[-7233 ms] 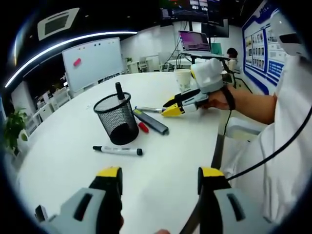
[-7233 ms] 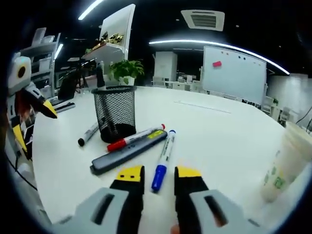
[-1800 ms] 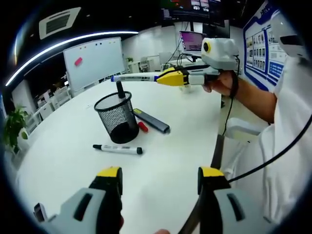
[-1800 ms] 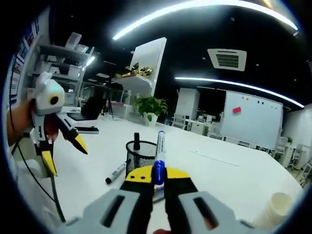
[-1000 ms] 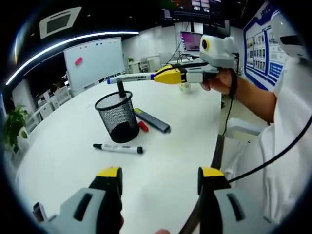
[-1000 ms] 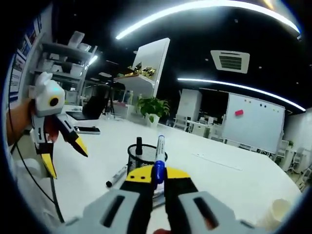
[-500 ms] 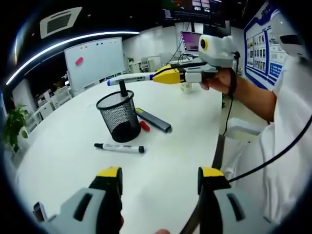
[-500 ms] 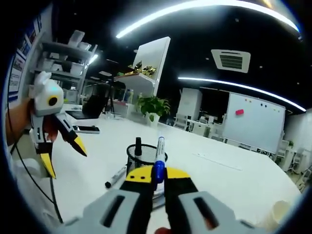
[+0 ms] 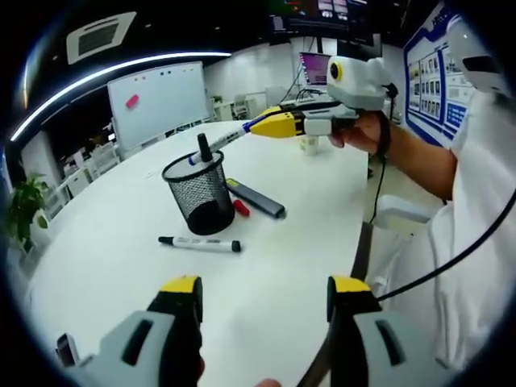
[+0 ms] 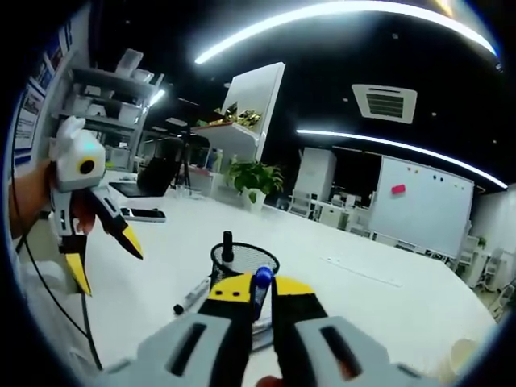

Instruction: Place the scattered laser pointers and whiteboard markers into the pen holder and stack the scattered paper cups together

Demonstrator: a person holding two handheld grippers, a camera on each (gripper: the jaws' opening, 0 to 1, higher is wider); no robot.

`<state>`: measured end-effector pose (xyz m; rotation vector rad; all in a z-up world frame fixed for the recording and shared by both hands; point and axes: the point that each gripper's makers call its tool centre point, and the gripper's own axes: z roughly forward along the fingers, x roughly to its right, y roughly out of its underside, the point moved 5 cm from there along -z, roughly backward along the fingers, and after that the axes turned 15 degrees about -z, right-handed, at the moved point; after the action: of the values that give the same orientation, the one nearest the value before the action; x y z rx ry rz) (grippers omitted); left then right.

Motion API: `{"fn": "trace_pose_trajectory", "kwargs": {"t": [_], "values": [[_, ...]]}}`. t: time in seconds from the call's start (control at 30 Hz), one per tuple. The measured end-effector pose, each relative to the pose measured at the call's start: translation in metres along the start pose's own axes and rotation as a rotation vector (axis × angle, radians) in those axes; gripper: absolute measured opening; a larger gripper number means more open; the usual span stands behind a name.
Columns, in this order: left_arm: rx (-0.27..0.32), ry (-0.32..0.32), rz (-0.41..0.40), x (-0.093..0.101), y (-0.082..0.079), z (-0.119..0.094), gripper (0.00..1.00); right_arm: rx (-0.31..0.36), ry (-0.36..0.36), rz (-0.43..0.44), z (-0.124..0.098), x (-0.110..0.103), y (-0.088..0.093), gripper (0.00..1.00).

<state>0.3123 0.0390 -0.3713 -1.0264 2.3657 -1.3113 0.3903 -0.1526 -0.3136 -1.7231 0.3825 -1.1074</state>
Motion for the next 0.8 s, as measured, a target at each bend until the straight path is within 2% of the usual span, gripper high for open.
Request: {"fn": "trace_pose_trajectory", "kwargs": {"t": [0.8], "values": [[0.001,0.005,-0.002,0.001,0.0,-0.001,0.64,0.002,-0.009,0.009,0.013,-0.001,-0.002,0.08]]}}
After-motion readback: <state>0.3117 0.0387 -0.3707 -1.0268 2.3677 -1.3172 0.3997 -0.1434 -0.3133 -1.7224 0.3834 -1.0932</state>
